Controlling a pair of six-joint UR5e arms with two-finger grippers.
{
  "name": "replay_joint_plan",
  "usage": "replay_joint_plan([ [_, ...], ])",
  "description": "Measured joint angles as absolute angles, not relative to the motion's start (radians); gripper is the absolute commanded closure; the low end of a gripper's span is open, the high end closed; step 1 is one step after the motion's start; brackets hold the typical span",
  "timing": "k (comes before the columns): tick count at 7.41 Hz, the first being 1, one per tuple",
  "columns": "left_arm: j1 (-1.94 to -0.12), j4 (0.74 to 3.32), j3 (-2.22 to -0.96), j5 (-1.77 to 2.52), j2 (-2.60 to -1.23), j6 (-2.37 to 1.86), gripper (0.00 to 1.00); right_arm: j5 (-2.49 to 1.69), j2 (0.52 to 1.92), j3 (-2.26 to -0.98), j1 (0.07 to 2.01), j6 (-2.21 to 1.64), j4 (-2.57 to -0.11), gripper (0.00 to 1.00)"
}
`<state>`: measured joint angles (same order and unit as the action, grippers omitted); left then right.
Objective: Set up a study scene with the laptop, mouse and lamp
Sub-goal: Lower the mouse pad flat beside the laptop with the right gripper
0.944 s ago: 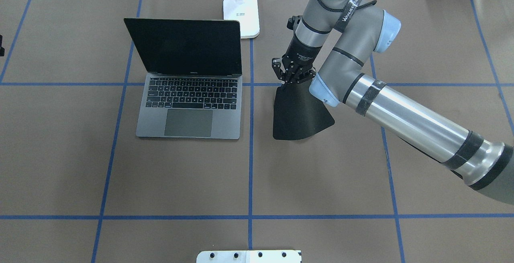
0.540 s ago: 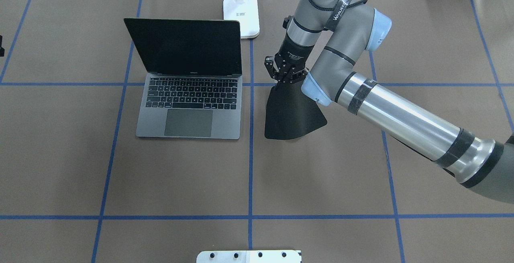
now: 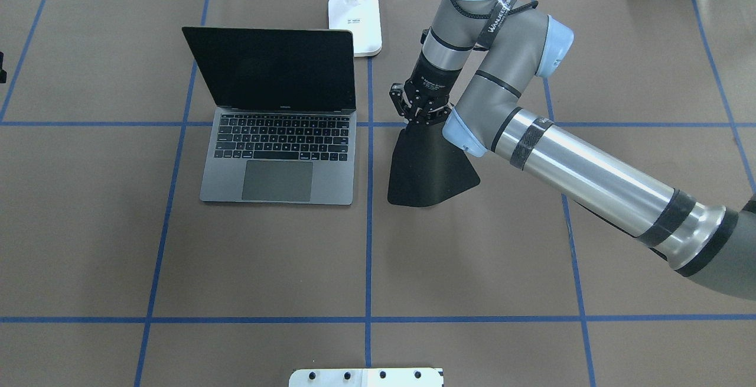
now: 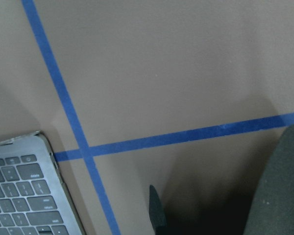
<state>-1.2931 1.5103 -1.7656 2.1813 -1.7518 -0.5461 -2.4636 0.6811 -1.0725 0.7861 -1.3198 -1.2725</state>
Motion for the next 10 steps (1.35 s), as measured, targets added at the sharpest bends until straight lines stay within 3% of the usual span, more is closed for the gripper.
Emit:
replay_joint_plan([
  [4,-1.293,1.511,-1.765,2.181,-1.752,-0.546,0.01,-2.457,0.681,-1.069,0.785,-1.417,-1.228,1.0],
  [5,-1.293,1.511,-1.766,2.181,-1.752,-0.546,0.01,-2.45,0.682,-1.069,0.785,-1.419,-1.214,0.37],
  [6,-1.293,1.511,-1.766,2.181,-1.752,-0.546,0.01,-2.44,0.685,-1.068,0.784,-1.419,-1.178,0.01],
  [10,-1.295,1.511,-1.765,2.181,-1.753,-0.548,0.01,-2.346,0.687,-1.07,0.784,-1.418,-1.081,0.0],
])
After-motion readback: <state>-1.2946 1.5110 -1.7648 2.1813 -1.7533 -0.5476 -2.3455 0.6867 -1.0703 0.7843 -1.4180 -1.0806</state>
